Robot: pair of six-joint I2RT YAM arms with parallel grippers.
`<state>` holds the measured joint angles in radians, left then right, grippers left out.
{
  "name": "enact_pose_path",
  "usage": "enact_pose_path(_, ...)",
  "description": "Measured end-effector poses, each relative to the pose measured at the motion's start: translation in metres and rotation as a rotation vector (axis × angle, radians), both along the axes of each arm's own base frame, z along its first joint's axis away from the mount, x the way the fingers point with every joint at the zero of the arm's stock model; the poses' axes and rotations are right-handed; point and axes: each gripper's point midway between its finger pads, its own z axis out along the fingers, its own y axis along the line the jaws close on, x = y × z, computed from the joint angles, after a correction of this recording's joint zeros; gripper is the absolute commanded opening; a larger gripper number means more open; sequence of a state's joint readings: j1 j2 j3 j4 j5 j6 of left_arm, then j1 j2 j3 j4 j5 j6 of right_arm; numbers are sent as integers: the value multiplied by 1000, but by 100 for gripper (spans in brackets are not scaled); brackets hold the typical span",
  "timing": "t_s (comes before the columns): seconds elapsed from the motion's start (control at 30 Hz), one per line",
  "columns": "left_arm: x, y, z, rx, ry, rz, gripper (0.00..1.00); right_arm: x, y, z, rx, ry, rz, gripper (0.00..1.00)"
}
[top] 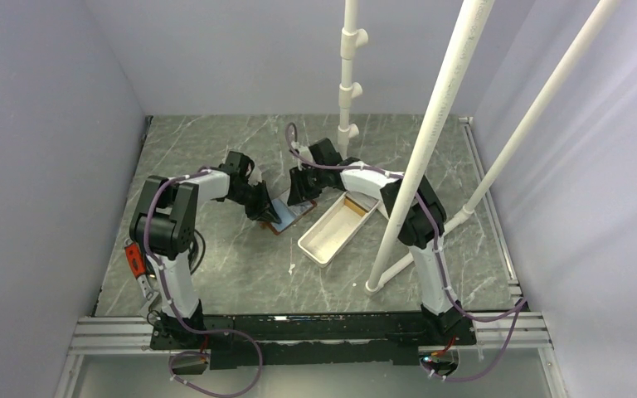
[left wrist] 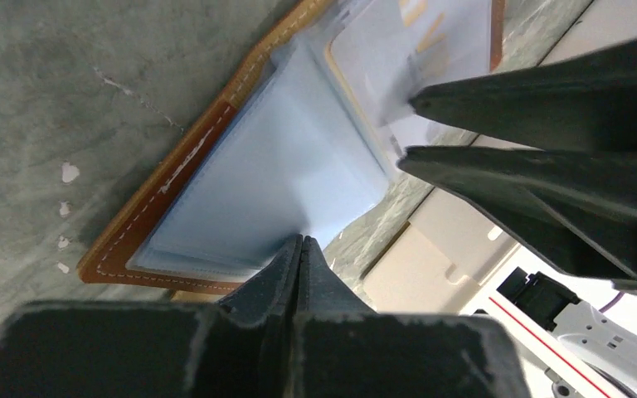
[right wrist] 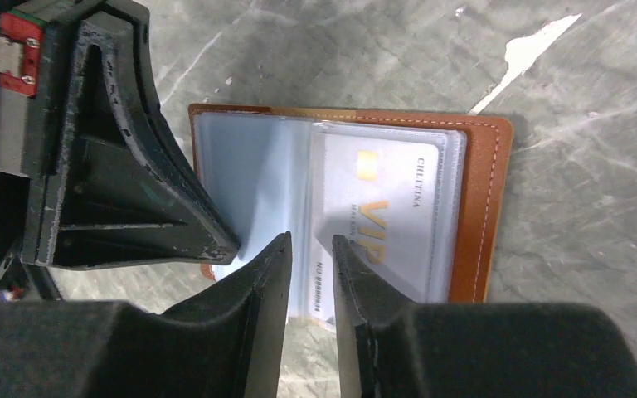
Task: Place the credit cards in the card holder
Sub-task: Turn over the card slot in the card holder, then pick up the credit card from the storage box.
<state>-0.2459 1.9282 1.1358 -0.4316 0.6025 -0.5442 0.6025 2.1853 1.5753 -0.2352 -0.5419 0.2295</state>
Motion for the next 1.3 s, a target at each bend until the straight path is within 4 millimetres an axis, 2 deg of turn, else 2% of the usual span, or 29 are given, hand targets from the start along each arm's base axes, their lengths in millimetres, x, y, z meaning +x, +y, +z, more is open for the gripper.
enact_pose_path(0.07, 1, 0, 0, 4, -6, 6, 0, 0, -1, -11, 13, 32, -8, 27)
enact_pose_path(0.37, 2, 2, -2, 23, -8, 27, 0, 29, -23, -11, 26, 22, -119, 27)
enact_pose_path(0.47, 2, 2, -1, 26, -11, 26, 11, 33, -27, -9, 3, 4, -139, 31)
enact_pose_path(0.53, 2, 2, 0, 29, -17, 21, 22, 30, -33, -13, -26, 20, -148, 36)
enact_pose_path(0.63, 2, 2, 5, 26, -23, 14, 40, 24, -37, -11, -44, 73, -146, 57)
enact_pose_path(0.77, 6, 2, 28, 25, -75, -1, 53, 24, -44, 12, -71, 80, -154, 75)
enact_pose_path(0.8, 8, 2, 39, 18, -99, -4, 55, 23, -48, 21, -83, 72, -157, 78)
enact_pose_path(0.83, 10, 1, 52, 8, -128, -6, 62, 22, -52, 31, -90, 59, -159, 80)
enact_pose_path(0.97, 17, -10, 109, -64, -273, -35, 80, 17, -79, 81, -139, -50, -185, 85)
enact_pose_path(1.03, 12, -20, 126, -89, -316, -62, 80, 14, -98, 99, -177, -122, -205, 85)
enact_pose_path(1.1, 4, -33, 130, -101, -316, -82, 75, 4, -123, 108, -240, -186, -223, 85)
enact_pose_path(1.17, -8, -49, 125, -109, -295, -107, 73, -4, -144, 105, -312, -233, -225, 85)
enact_pose_path(1.23, -25, -61, 112, -111, -242, -120, 75, -9, -162, 95, -392, -262, -211, 86)
enact_pose_path(1.3, -37, -63, 98, -91, -194, -115, 77, -13, -178, 80, -481, -273, -186, 86)
